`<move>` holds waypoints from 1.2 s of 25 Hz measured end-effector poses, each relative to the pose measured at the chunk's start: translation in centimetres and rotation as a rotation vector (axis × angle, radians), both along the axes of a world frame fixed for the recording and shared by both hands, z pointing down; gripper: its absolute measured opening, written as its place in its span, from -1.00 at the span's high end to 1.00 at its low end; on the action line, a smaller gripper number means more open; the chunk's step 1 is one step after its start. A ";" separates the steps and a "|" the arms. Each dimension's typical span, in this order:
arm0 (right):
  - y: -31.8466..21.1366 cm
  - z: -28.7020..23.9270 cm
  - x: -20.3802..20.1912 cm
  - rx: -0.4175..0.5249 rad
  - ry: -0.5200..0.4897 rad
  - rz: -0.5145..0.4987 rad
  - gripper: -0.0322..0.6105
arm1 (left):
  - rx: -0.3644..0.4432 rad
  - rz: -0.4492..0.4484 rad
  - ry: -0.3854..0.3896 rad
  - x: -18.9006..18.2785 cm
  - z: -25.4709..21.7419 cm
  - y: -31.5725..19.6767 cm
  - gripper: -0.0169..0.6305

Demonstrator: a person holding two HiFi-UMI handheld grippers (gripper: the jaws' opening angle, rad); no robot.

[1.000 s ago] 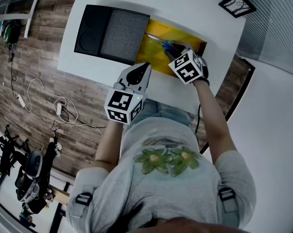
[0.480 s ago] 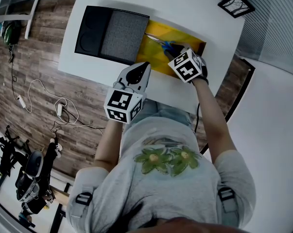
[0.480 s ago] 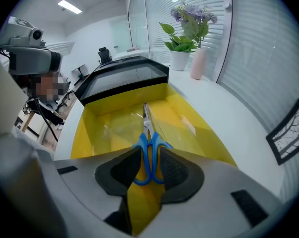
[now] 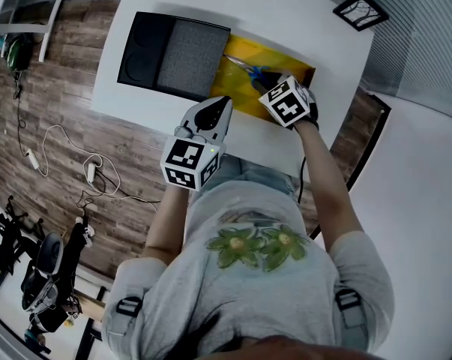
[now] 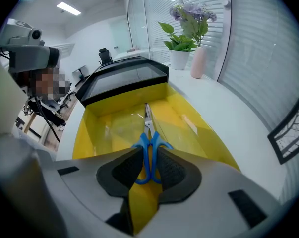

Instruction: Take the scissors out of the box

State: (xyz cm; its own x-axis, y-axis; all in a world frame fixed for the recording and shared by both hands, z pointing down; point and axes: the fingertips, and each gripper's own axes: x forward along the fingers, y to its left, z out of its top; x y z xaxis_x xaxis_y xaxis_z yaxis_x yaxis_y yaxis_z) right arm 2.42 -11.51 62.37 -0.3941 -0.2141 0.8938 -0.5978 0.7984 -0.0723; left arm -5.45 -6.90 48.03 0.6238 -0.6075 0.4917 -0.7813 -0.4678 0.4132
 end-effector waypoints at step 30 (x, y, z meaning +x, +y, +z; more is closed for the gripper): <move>0.9 -3.8 -0.2 0.093 -0.014 -0.029 0.64 | 0.049 -0.019 0.001 -0.5 -2.1 0.6 0.92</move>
